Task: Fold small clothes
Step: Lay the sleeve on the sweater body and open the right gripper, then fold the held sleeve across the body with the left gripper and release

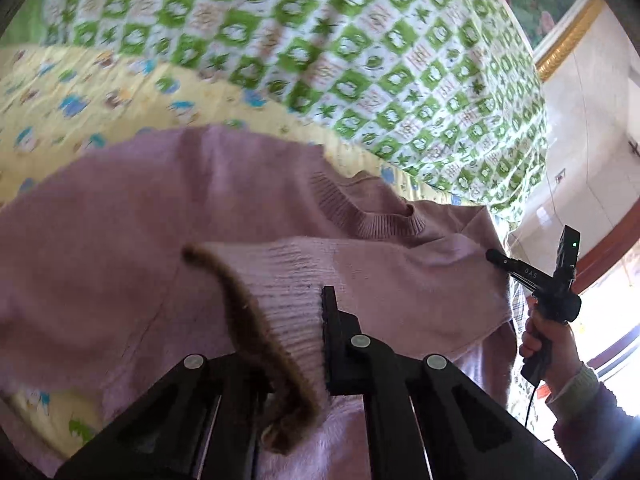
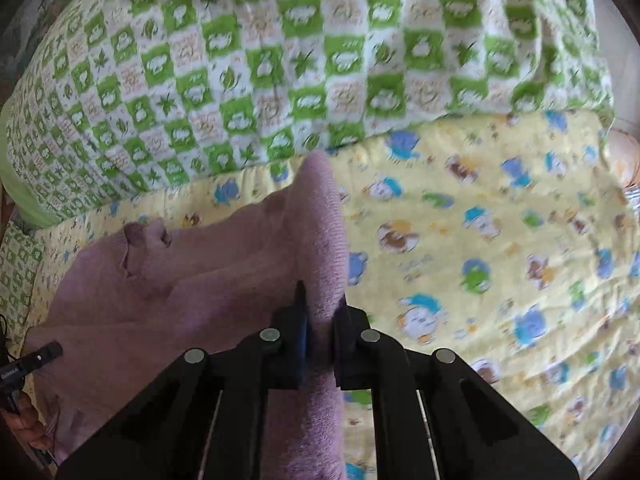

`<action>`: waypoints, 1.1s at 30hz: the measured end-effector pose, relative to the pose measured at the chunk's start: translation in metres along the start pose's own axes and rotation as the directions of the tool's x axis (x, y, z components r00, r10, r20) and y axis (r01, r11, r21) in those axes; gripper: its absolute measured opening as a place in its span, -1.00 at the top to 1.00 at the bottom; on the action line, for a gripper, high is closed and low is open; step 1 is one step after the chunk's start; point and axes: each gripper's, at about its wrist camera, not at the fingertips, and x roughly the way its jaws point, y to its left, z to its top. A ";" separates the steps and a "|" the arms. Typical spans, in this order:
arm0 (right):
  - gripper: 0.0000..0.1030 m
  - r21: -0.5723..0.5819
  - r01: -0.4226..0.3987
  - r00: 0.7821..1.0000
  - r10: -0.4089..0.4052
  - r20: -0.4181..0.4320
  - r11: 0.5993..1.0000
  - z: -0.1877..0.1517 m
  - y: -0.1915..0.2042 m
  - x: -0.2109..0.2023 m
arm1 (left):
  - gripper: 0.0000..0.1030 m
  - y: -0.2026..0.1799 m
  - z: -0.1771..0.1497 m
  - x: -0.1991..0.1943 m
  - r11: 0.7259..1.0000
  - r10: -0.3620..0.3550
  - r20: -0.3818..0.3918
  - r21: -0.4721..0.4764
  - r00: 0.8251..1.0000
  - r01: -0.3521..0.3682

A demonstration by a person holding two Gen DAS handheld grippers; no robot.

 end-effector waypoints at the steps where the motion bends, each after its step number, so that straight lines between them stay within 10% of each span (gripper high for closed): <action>1: 0.80 -0.003 0.020 1.000 -0.020 0.001 1.000 0.002 -0.008 -0.003 | 0.92 -0.001 0.002 0.005 1.000 0.003 -0.001 0.014 1.000 -0.003; 15: 0.77 0.157 0.042 0.997 -0.032 -0.067 0.987 -0.031 -0.056 0.037 | 0.68 0.032 -0.012 0.047 0.980 0.178 -0.086 0.099 0.980 -0.170; 18: 0.34 0.187 0.077 0.996 -0.065 -0.069 0.979 -0.026 -0.059 0.027 | 0.64 0.031 -0.013 0.037 0.979 0.190 -0.083 0.093 0.978 -0.183; 23: 0.26 0.183 0.023 1.000 -0.024 0.002 0.983 -0.032 -0.037 -0.012 | 0.53 0.042 -0.026 0.011 0.970 0.242 -0.092 0.051 0.966 -0.238; 30: 0.14 0.129 -0.109 0.992 0.117 -0.055 0.986 -0.077 0.029 -0.022 | -0.51 0.051 -0.047 -0.071 0.954 0.294 -0.047 -0.039 0.955 -0.296; 33: 0.14 0.130 -0.136 0.985 0.148 -0.088 0.982 -0.097 0.048 -0.025 | -0.62 0.059 -0.055 -0.105 0.934 0.346 -0.038 -0.081 0.938 -0.348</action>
